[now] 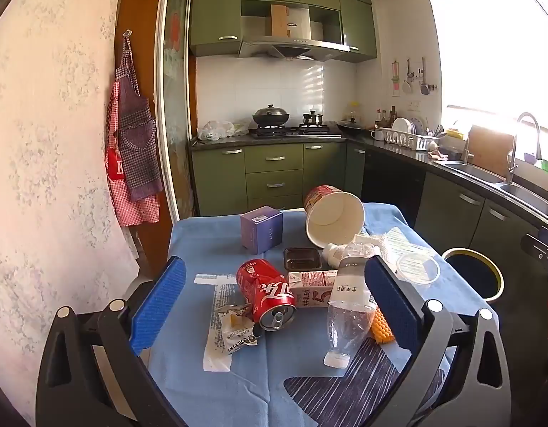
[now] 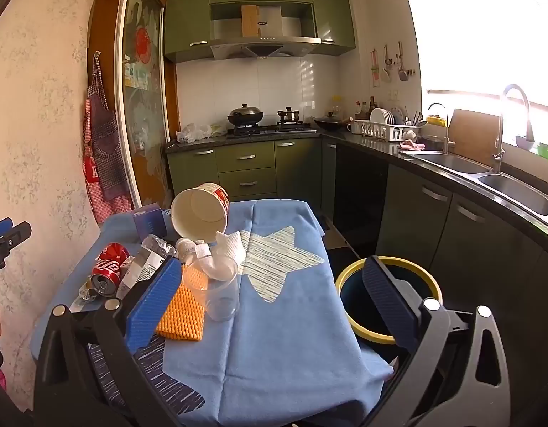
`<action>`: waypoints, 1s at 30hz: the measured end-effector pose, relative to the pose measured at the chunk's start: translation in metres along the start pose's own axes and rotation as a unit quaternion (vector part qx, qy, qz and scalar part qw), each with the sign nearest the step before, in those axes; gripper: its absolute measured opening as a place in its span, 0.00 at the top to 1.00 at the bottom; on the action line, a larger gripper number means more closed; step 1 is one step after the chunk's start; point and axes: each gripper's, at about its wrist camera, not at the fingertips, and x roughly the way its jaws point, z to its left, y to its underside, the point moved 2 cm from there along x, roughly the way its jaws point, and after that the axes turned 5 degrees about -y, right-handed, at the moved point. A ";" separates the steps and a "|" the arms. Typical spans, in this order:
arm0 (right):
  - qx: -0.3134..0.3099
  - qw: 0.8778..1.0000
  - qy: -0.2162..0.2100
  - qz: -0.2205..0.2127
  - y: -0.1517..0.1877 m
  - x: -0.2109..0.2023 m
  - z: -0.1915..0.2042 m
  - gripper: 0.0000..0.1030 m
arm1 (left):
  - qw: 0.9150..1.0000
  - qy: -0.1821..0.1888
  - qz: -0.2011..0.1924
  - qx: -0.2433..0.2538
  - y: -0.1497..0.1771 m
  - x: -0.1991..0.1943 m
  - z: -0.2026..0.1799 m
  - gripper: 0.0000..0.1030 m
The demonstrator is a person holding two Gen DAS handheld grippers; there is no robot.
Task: Collect trash
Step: 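Move the right tool toward the red-and-white noodle cup on the table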
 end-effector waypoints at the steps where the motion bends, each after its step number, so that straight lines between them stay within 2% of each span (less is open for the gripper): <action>1: 0.000 1.000 0.000 -0.001 0.000 0.000 0.000 0.06 | 1.000 -0.001 0.001 0.001 0.000 0.000 0.000 0.03; 30: 0.006 1.000 0.002 0.005 0.005 0.010 -0.003 0.06 | 1.000 0.017 0.005 0.009 -0.001 0.001 -0.003 0.03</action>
